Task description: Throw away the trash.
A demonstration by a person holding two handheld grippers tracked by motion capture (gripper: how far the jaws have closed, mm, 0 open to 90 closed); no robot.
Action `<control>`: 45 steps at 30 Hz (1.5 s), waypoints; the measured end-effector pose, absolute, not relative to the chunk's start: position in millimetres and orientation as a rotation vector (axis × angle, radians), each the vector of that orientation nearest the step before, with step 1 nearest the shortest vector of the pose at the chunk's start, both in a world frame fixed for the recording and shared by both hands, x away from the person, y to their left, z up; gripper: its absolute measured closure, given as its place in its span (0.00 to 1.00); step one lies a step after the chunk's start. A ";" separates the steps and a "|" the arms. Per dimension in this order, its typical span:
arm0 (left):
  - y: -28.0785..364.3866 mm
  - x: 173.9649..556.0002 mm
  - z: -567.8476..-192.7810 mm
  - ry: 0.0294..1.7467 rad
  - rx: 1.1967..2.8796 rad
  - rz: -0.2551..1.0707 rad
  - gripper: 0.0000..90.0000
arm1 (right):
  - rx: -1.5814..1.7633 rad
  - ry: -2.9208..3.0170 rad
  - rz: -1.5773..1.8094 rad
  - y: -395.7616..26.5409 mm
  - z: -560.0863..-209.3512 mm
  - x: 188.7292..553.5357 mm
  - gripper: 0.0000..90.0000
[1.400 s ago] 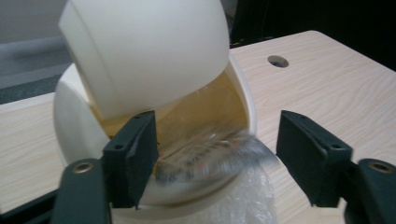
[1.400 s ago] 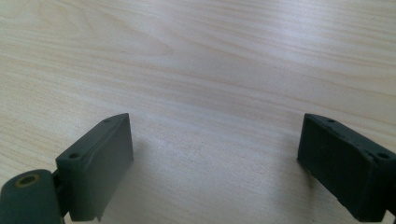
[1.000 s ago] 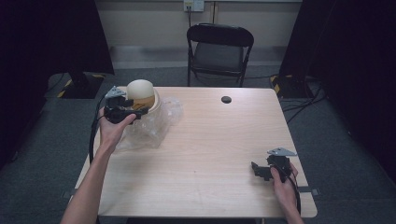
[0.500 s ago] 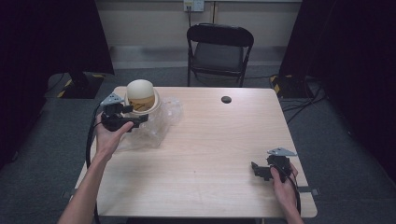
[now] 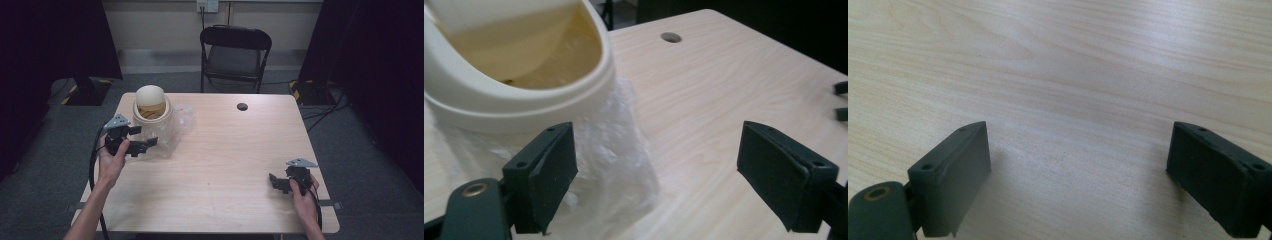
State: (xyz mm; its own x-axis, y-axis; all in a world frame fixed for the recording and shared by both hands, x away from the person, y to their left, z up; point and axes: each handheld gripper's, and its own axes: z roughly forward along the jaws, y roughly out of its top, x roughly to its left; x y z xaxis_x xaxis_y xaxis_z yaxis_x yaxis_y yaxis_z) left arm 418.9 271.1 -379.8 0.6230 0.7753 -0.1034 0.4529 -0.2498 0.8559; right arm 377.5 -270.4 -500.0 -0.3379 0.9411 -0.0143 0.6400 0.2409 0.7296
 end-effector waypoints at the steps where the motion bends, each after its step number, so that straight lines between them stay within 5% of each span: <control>1: 271.1 418.9 -379.8 0.978 1.894 0.425 0.18 | 1.443 2.065 0.882 -270.4 -500.0 377.5 0.11; 39: 269.2 366.7 -490.4 1.101 2.095 0.287 0.20 | 1.443 2.063 0.882 -270.4 -500.0 377.6 0.11; 45: 263.8 366.7 -495.5 1.082 2.116 0.381 0.20 | 1.443 2.063 0.882 -270.4 -500.0 377.6 0.11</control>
State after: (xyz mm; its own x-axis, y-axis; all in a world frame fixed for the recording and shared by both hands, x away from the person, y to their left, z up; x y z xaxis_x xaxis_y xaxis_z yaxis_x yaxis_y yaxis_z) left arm 366.7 263.8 -495.5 0.6040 0.7948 -0.0585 0.5826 -0.3902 0.7130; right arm 377.6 -270.4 -500.0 -0.3371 0.9414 -0.0148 0.6396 0.2404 0.7302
